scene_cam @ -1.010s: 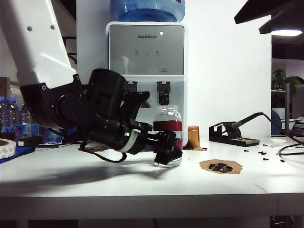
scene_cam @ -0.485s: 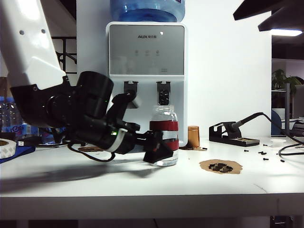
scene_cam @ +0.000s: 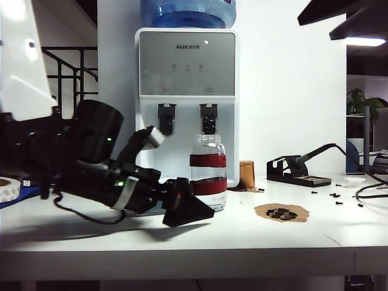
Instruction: Pick up the water bottle with two loops of red belts, then reach the front water dispenser and gently press the gray-black baffle horizontally to get a little water.
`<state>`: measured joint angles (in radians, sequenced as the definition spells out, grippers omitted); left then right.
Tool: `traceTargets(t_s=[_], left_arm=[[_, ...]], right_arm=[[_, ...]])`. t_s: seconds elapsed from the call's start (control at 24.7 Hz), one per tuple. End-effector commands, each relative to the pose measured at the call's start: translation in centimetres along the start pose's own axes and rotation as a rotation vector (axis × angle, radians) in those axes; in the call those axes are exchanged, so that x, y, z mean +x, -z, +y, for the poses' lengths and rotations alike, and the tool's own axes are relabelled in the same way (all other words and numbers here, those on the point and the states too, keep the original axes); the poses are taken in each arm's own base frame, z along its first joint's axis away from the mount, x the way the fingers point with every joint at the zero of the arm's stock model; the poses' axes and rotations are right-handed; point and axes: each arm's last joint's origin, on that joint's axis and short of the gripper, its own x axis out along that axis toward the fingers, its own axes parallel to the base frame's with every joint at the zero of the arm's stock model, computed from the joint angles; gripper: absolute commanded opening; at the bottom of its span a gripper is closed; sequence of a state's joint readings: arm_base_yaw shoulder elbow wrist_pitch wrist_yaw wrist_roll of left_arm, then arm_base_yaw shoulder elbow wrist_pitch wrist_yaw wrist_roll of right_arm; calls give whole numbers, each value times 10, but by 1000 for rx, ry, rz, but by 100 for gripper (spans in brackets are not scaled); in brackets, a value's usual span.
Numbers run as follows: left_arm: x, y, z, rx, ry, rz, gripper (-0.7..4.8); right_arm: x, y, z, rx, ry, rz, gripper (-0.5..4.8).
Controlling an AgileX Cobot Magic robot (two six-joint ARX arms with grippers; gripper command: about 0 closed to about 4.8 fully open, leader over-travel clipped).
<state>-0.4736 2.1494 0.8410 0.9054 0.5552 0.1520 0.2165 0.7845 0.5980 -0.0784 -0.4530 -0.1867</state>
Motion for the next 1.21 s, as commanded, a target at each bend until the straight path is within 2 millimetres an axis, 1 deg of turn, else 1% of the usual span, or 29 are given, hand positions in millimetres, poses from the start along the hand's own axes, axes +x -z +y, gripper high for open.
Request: traceTargets(t_s=[0.04,0.08,0.16,0.2,0.24,0.32,0.36,0.4,0.44,0.48,0.57,0.61,0.65,0.69,0.73,0.89,0.97,1.09,1.21], left_arm=[[-20,-1,1,52,-57,-59,434],[-27,-1,2,58,-92,-73,320],[-40,-3,7,74,-184,-112,75],[-47,-5,11,85,-234,-138,-8],[-55,-9,14,94,-302,-177,-2],[-75,-27,25,112,-612,-331,-4],[-82,-37,28,99,-806,-372,-4],[-87,-42,29,85,-893,-380,-4],[-99,-51,27,54,-1067,-401,-4],[-109,-58,23,59,-1149,-409,-4],[-124,-67,15,69,-1217,-424,-4],[-131,-70,10,71,-1228,-436,-4],[-138,-73,5,73,-1229,-450,-4],[-146,-76,-1,74,-1231,-464,-4],[-155,-79,-8,76,-1231,-472,-4],[-180,-89,-25,61,-1227,-431,-4],[-190,-93,-32,1,-1208,-413,-4],[-200,-94,-41,-102,-1142,-354,-4],[-205,-91,-48,-159,-1089,-288,-4]], right_arm=[[-1,-3,0,-4,-4,-18,479],[-1,-3,0,-4,-4,-18,479],[-1,-3,0,-5,-3,-19,479],[-1,-3,0,-5,-2,-19,479],[-1,-3,0,-5,-2,-19,479],[-1,-3,0,-5,6,-17,479],[-1,-3,0,5,12,-16,479],[-1,-3,0,10,11,-16,479],[-1,-3,0,11,10,-20,479],[-2,-4,1,8,-11,-30,437],[-5,-6,3,-11,-64,-54,38],[-7,-8,4,-28,-75,-67,6],[-9,-9,5,-36,-72,-80,15],[-11,-11,6,-43,-69,-93,-8],[-13,-12,7,-50,-67,-106,-5],[-28,-20,11,-88,-21,-175,-5],[-37,-24,15,-106,22,-211,-5],[-51,-27,20,-131,37,-260,-5],[-62,-25,26,-124,53,-259,-5]])
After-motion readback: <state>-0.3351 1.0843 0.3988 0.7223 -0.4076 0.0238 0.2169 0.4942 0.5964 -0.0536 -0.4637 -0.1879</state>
